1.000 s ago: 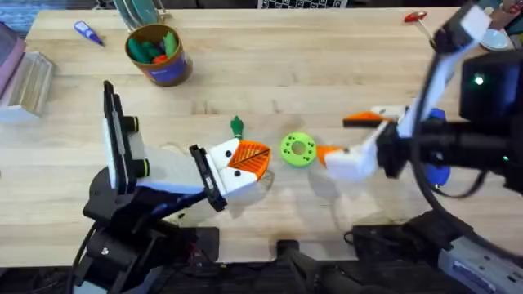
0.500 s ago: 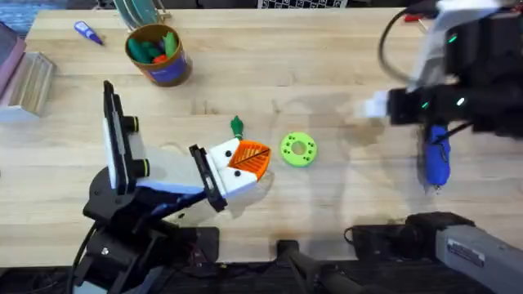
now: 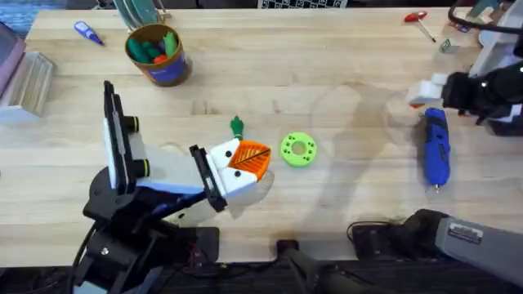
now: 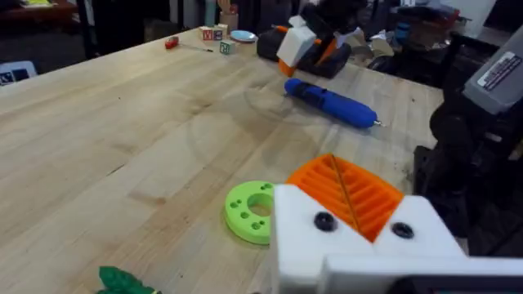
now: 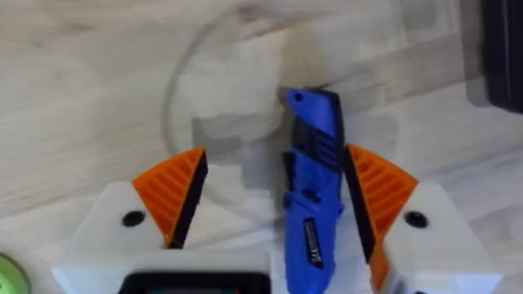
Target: Pick up the gripper from the table and insert it into the empty holder that is missing its gripper. Then pick up a screw, insert it into the mounting hole, and use the screwdriver to tighten it. Finally, clean up the table by picking up the vegetable and placing it into the bucket.
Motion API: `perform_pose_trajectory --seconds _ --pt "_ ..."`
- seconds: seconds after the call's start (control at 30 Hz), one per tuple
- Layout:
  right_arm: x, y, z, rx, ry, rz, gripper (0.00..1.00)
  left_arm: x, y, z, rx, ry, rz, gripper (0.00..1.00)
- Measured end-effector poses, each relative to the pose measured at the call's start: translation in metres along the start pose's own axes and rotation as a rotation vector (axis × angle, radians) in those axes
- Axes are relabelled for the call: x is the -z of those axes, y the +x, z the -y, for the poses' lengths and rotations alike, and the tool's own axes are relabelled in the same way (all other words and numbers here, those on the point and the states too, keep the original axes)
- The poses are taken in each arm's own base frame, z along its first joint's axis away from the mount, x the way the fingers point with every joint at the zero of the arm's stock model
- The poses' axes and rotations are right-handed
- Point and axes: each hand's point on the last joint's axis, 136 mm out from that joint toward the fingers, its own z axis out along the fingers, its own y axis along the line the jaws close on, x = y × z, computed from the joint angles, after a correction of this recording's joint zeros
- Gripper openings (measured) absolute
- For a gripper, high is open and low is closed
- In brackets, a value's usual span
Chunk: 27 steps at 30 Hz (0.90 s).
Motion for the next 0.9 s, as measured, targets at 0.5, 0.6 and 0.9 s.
perform_pose_trajectory --seconds 0.5,0.6,0.9 --pt "-0.033 0.023 0.038 0.038 -0.004 -0.138 0.991 0.000 0.000 0.000 0.000 0.000 0.000 0.016" --pt "-0.046 0.031 0.039 0.035 -0.018 -0.190 0.991 0.000 0.000 0.000 0.000 0.000 0.000 0.016" --pt "-0.070 0.038 0.039 0.036 -0.038 -0.253 0.991 0.000 0.000 0.000 0.000 0.000 0.000 0.016"
